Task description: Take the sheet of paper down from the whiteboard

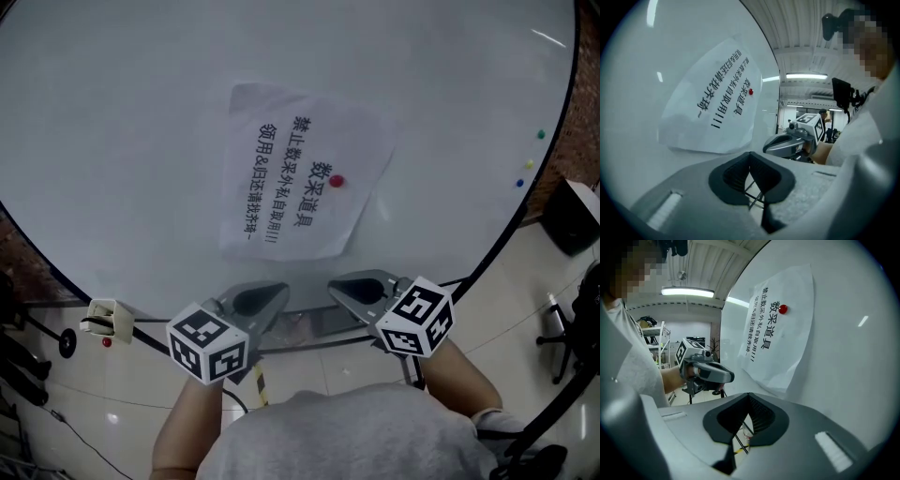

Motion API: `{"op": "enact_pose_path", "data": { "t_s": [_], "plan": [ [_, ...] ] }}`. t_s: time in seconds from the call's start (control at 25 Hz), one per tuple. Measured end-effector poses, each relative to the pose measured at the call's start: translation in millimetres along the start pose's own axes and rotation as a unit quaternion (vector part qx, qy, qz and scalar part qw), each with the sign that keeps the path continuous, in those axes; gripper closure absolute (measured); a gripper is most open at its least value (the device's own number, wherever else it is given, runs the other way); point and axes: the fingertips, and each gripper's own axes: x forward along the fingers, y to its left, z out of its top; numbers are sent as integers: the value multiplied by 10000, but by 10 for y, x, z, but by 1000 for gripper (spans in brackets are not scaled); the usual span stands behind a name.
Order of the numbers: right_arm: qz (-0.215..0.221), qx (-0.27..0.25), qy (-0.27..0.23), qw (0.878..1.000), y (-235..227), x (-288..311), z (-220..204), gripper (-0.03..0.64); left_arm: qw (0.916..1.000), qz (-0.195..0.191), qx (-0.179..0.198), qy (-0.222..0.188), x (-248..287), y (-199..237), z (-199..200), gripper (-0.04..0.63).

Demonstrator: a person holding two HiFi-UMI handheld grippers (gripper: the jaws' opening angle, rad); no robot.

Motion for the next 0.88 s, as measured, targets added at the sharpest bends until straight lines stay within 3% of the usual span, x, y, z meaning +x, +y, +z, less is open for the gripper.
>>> {"op": "enact_pose_path", "data": {
  "t_s": [0.2,0.36,0.56,0.88],
  "plan": [
    [-18,-14,27,10000,48,175,51,617,9986,267,381,-237,-329,277,204,562],
    [-82,-125,97,9998,78,233,67,617,9940,667,760,-418,-549,491,386,416],
    [-144,-182,57,9997,91,256,139,617,9908,1005,649,-632,-706,751,527,339],
    [-288,-200,9,9994,81,191,187,617,9957,705,425,-435,-512,810,388,342]
  ]
}}
